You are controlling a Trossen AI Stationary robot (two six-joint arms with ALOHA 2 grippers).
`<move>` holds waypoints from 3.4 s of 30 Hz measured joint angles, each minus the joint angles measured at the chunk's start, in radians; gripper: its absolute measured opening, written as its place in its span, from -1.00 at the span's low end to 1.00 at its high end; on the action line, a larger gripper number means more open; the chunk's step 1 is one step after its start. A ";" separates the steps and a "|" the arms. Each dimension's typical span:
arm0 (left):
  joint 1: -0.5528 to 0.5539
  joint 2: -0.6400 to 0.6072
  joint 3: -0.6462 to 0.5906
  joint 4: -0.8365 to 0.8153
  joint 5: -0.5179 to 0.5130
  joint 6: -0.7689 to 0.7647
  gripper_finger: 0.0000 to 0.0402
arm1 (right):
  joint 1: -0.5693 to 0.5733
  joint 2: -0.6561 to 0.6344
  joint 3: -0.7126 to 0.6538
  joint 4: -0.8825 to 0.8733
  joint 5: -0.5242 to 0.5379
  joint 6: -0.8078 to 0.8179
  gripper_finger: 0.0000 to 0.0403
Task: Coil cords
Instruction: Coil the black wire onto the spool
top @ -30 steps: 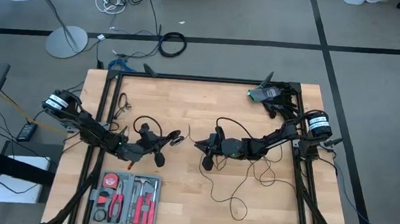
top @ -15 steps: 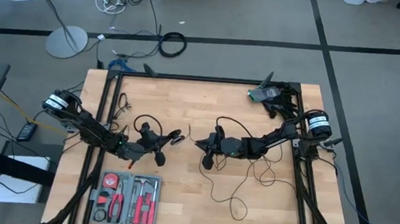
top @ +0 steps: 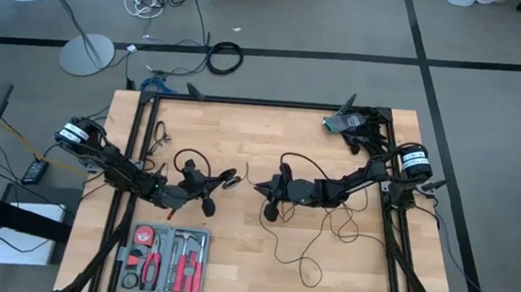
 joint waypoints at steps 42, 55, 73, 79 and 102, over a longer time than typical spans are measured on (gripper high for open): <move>0.000 0.000 0.000 0.008 0.007 0.007 -1.00 | 0.023 0.000 0.012 0.069 0.076 -0.226 -0.63; 0.000 0.000 0.000 0.084 0.076 0.072 -1.00 | -0.023 0.000 0.195 -0.304 0.128 -0.574 -0.32; 0.000 0.000 0.000 0.158 0.124 0.101 -1.00 | -0.006 0.000 0.198 -0.300 0.204 -0.904 -0.39; 0.000 0.000 0.000 0.159 0.128 0.105 -1.00 | -0.022 0.000 0.198 -0.262 0.181 -0.907 -0.42; 0.000 0.000 0.000 0.117 0.116 0.106 -1.00 | -0.039 0.000 0.306 -0.381 0.223 -0.599 -0.98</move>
